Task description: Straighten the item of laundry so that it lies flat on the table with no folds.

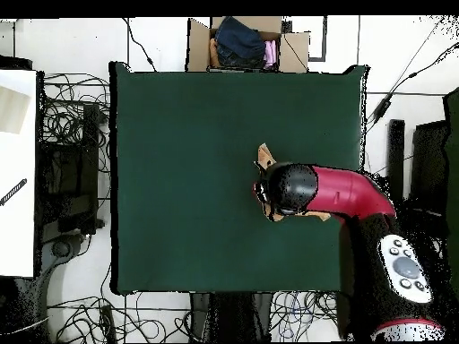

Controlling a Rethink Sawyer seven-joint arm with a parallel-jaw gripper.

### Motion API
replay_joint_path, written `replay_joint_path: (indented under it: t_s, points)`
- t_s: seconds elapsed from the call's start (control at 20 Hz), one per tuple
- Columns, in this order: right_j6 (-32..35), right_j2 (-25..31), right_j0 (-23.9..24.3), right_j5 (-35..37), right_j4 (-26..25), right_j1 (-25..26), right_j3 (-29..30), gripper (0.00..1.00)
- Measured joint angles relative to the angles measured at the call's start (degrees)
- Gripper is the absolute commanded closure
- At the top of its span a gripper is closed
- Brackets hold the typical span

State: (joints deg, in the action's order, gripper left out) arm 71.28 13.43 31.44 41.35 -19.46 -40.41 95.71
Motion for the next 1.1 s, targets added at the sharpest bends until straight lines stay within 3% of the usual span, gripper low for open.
replay_joint_path:
  t_s: [0.65,1.1]
  points:
    - [13.52,-7.71,-14.50,-11.79,1.44,3.62,2.84,1.00]
    - [19.66,-11.83,-23.23,-12.57,3.98,5.32,2.83,1.00]
